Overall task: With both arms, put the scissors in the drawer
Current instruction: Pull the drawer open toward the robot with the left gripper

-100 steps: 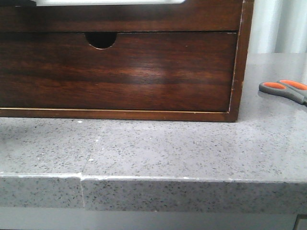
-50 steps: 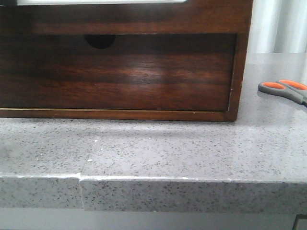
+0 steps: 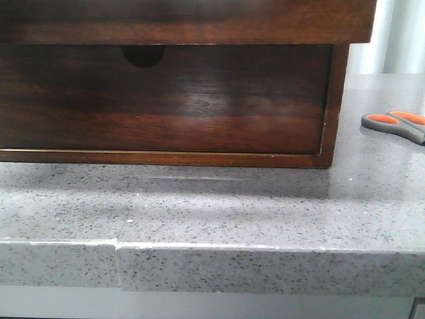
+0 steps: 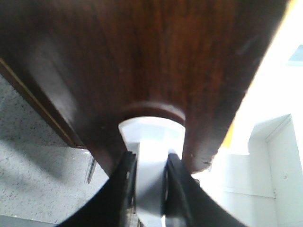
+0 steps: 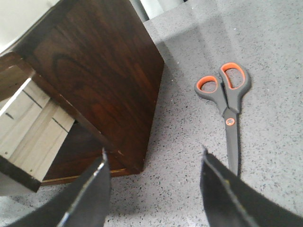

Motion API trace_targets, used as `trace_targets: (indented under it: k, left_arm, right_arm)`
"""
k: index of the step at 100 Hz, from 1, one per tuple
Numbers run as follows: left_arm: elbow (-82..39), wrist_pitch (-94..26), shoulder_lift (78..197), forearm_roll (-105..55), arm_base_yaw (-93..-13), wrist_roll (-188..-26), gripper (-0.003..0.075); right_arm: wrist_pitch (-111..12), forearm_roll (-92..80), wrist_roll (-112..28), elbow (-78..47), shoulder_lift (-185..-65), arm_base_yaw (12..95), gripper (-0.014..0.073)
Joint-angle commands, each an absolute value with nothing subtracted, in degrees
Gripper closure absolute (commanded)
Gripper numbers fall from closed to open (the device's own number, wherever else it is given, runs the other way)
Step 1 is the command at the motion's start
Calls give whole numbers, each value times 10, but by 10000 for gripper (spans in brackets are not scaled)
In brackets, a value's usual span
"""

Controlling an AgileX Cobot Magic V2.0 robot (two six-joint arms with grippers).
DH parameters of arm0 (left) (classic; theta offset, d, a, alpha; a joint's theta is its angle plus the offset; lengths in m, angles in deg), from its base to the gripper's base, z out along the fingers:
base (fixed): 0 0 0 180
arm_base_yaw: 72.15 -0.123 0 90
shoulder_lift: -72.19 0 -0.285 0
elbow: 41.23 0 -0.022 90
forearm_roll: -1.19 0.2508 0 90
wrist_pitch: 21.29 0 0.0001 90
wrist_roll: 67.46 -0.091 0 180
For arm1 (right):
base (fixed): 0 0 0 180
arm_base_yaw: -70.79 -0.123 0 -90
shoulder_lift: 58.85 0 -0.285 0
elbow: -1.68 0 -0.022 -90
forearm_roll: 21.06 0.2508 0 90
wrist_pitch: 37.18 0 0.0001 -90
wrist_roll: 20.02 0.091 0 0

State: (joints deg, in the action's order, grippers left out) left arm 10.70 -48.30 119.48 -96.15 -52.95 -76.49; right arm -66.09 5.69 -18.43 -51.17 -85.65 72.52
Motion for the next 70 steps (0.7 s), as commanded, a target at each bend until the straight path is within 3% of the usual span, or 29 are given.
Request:
trace_targets:
  k: [1,13,20,25,42,49,70]
  left_arm:
    - [84,-513,1182,-968,-522,-771,740]
    - [84,-512,1182,-961,-522,-771,733]
    - [84,-511,1182,-961,-522,-771,675]
    - [84,-511,1182,-961,-522,-771,596]
    - [84,-509,1182,-962,-522,-771,209]
    - [84,-501,1182,-962,-522,-771,118]
    - [84,-487,1149,-933,-522,-771,101]
  right_arm:
    - [-621,58,-189,-491,-868,725,209]
    - [-621,58,-189,-491,-868,725,209]
    - [-621,58,-189,-491,-868,725,209]
    - [-621,58,-189,-491,-868,725,209]
    - [-621,58,-189,-491,-868,725,209]
    - [-621,58,-189,-491,-868,725,209]
    - [-621,58,-189,-491,-868,725,209]
